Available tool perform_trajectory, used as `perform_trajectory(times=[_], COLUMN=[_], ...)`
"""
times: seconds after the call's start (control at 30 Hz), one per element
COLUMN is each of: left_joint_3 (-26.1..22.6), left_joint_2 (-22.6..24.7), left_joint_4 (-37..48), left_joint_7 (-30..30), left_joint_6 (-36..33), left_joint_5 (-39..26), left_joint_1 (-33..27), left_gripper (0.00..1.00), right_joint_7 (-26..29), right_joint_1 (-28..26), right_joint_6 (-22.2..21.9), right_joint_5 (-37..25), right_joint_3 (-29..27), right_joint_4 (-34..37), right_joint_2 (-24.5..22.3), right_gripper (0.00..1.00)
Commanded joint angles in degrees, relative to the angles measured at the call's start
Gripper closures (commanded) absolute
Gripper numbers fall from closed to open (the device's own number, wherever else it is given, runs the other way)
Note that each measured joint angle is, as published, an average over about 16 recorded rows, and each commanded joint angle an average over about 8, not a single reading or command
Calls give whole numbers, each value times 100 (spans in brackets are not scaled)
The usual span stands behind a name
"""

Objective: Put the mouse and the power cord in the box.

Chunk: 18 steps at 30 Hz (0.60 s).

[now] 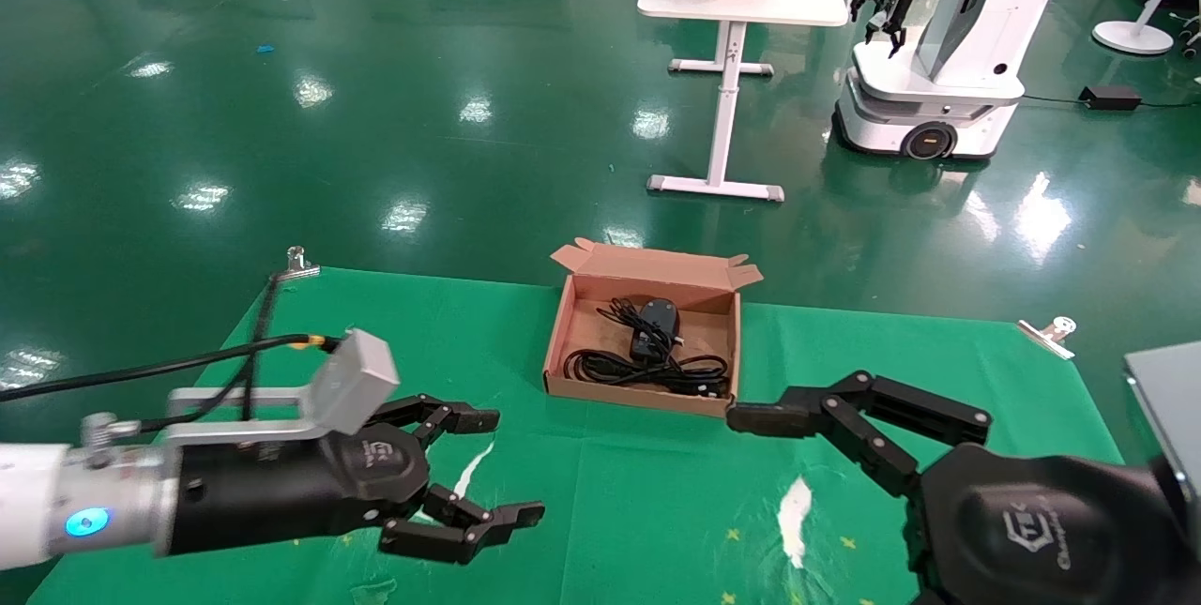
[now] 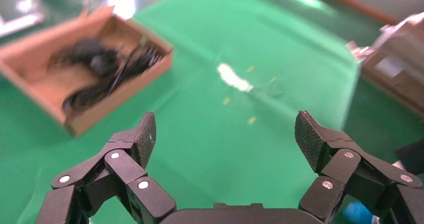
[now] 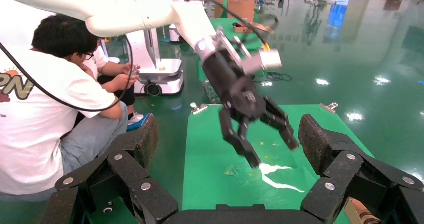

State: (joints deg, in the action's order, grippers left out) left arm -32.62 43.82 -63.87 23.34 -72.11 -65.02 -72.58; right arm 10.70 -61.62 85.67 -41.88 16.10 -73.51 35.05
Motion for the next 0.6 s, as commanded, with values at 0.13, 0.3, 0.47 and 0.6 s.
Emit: perform_trajectory(times=[0.13,0.3,0.47,0.6], left_joint_3=[527,1043,1496,1751], left_joint_2=[-279,-553,-793,-925], left_joint_4=[-308,-611,-876,-1023], left_joint_7=[-400,-792,-1136,-1301], left_joint_6=[-431,-854,-1224,-1429], left_joint_5=[735,1456,2090,2454], left_joint_1=[350,693,993,1158], left_gripper=[0,0,0,0], right_joint_7=[0,-1,-2,-1], right_joint_1=[2,1,3,10], right_joint_6=[4,3,5,13], right_joint_5=[5,7,11,22], right_joint_3=[-1,1,-1,-11], right_joint_4=[-2,-1,-3,-9], right_joint_2=[-4,-5,-8,-15], right_gripper=[0,0,0,0])
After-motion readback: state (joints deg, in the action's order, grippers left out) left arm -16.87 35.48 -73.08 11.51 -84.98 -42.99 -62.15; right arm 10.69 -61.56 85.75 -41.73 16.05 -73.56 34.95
